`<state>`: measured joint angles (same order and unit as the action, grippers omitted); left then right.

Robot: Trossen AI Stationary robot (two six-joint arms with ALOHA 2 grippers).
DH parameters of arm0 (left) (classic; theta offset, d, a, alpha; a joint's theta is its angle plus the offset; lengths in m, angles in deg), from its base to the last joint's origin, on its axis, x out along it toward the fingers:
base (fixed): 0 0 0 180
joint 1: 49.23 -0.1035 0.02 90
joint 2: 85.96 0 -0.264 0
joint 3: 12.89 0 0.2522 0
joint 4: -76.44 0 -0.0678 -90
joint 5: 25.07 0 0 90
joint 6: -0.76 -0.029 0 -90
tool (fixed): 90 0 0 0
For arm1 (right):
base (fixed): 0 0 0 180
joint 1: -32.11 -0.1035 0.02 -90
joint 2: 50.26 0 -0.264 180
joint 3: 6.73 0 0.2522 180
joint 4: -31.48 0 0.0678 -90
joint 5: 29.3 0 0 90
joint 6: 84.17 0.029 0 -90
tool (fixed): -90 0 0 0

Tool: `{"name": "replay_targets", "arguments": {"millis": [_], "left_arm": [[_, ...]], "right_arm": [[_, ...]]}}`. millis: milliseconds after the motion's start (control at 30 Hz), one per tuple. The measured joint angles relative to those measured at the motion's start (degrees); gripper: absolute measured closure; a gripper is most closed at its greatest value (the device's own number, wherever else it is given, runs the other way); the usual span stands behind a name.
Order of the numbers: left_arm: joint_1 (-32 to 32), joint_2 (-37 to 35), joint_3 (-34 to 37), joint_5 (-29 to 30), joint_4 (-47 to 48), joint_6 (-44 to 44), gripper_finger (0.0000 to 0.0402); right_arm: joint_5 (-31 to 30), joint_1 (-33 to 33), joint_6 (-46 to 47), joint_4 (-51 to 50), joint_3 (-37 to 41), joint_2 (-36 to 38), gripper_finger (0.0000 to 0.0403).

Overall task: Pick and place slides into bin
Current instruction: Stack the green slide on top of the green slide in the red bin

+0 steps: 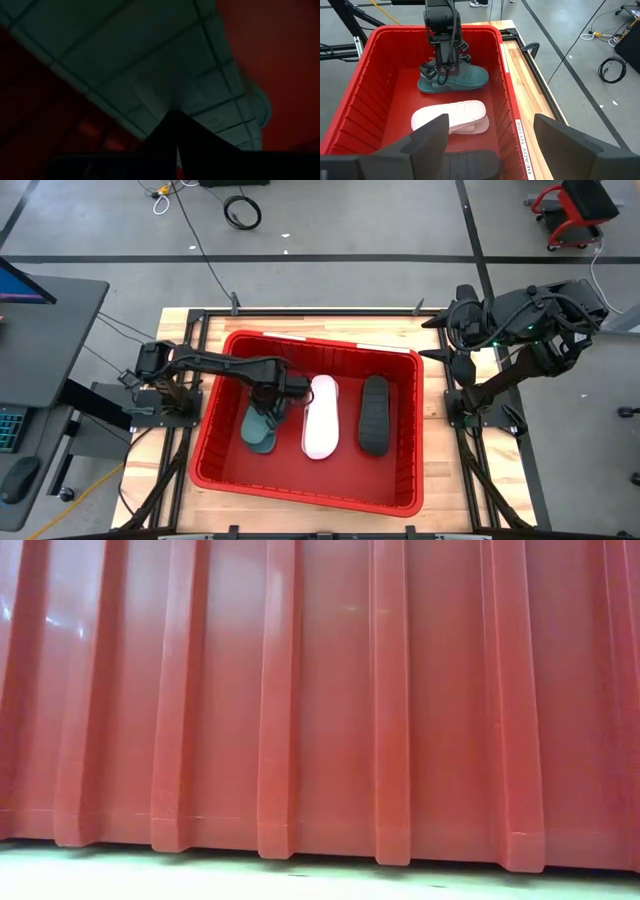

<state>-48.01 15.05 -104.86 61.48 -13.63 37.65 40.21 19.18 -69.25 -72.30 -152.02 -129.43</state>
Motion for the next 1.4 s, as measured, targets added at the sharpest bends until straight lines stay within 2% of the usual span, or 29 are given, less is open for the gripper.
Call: {"name": "replay_targets", "arguments": {"millis": [133,233,300,400,467,700,900,967,1033,1133,1233,1400], "left_arm": [[1.1,-0.5,-0.6,0.4,2.4,0.4,0.0395],[1.7,-1.6,-4.3,0.3,4.0,0.1,0.0397],[1.9,-2.2,-7.2,3.4,3.0,-0.1,0.0393],[1.7,-2.2,-11.1,9.5,-3.7,-2.5,0.0393],[1.2,-2.0,-11.5,10.0,-9.0,-6.4,0.0397],[-1.2,1.7,-6.9,10.1,-18.4,-22.9,0.0398],[-3.9,2.3,0.4,10.2,-27.1,-30.9,0.0398],[-5.0,2.3,2.4,10.1,-28.1,-28.1,0.0398],[-6.3,2.3,3.4,9.8,-27.1,-19.9,0.0395],[-7.0,2.0,3.7,10.4,-20.6,-10.1,0.0397],[-6.1,1.7,3.8,10.7,-14.0,-3.8,0.0397],[-3.3,1.8,3.8,9.3,-10.6,5.9,0.0395]], "right_arm": [[0.0,0.0,-1.0,0.0,0.0,0.0,0.0104],[0.0,0.0,-1.6,0.0,0.0,0.0,0.0104],[0.0,0.1,-1.7,0.0,0.0,0.0,0.0104],[0.0,0.1,-2.1,0.0,0.0,0.0,0.0104],[0.0,0.1,-1.8,0.0,0.0,0.0,0.0104],[0.0,0.1,0.0,0.0,0.0,0.0,0.0104],[0.0,0.1,0.5,0.0,0.0,0.0,0.0104],[0.0,0.1,0.5,0.0,0.0,0.0,0.0104],[0.0,0.1,0.7,0.0,0.0,-0.2,0.0104],[0.0,0.1,1.6,0.0,0.0,-0.2,0.0104],[-0.1,0.1,1.6,0.0,0.0,-0.3,0.0104],[-0.4,0.1,1.6,0.0,0.0,-0.3,0.0104]]}}
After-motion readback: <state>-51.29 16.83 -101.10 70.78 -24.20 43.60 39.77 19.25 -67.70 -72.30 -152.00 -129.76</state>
